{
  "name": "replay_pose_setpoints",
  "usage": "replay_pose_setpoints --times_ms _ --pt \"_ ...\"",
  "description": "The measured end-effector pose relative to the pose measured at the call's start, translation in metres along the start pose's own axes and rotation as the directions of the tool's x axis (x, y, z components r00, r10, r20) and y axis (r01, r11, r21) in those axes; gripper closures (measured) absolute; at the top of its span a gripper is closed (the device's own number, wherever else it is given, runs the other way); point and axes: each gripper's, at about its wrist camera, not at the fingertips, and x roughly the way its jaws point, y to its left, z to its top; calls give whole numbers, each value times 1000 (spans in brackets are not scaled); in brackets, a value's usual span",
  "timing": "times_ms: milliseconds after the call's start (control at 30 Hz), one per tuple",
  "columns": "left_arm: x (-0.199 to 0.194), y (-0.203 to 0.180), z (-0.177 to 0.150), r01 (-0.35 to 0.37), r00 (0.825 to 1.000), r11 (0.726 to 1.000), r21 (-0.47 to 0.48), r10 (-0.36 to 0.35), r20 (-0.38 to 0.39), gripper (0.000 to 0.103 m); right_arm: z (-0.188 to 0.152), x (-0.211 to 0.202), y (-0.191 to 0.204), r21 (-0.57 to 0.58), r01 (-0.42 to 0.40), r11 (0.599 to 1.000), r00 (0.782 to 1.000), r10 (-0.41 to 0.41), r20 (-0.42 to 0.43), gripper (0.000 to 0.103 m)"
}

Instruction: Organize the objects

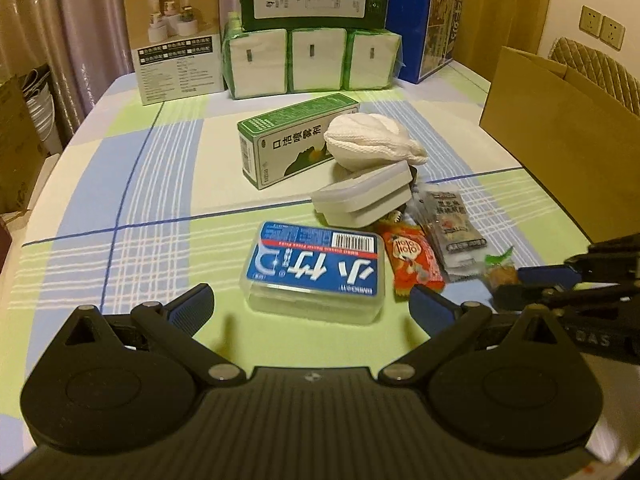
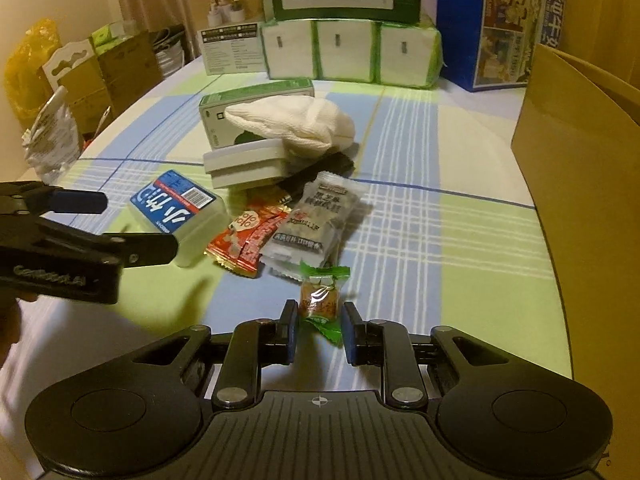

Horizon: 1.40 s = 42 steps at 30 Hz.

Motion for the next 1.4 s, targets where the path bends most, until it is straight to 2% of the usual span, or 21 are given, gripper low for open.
replay_pose_setpoints --times_ms 133,300,367,400,500,667,767,867,933,1067,1200,1267,1300,1333,1400 --pt "14 1 4 -4 1000 1000 26 4 -6 1 1 -1 -2 14 8 1000 1000 -8 6 84" --pt "26 2 11 25 1000 999 48 -25 7 2 0 -2 -5 27 11 1000 1000 -11 4 84" --pt "28 0 13 31 1000 998 60 -31 -2 16 0 -2 -6 34 11 999 1000 -11 1 84" --pt "29 -1 13 32 999 998 59 -31 -11 18 0 -3 -6 36 11 999 1000 -11 1 84" --pt "20 -4 10 32 999 999 38 -31 -30 19 -3 -8 -7 35 17 999 1000 -17 -1 84" --pt "-13 -23 -11 16 999 996 87 -14 -31 19 -11 -16 -11 44 17 999 1000 -16 -15 83" --pt "-18 -28 -23 23 999 997 71 -20 -41 17 -12 -13 -10 39 8 999 1000 -7 -24 83" --pt "-17 -28 -28 2 999 999 48 -1 -32 11 -14 -11 -8 29 7 1000 1000 -6 -22 75" --pt "-18 -26 -29 6 1000 1000 22 -5 -24 9 -15 -10 -8 27 14 1000 1000 -13 -15 53" --pt "-17 -25 -29 3 1000 1000 27 -2 -15 8 -13 -7 -8 42 16 999 1000 -16 -6 52" --pt "-12 -24 -28 6 1000 1000 30 -5 -12 8 -11 -4 -7 25 36 999 999 -36 8 53" --pt "-10 -24 -28 5 1000 999 38 -4 -13 8 -10 -2 -6 9 48 999 999 -48 4 62" --pt "-9 -24 -28 6 1000 999 41 -5 -16 8 -10 -1 -4 -10 59 998 998 -59 7 76" --pt "-8 -24 -28 9 1000 999 44 -8 -20 9 -9 -1 -2 -31 66 997 998 -65 8 84" --pt "-7 -24 -27 13 1000 999 45 -12 -27 12 -9 -1 -1 -31 68 997 998 -67 8 84"
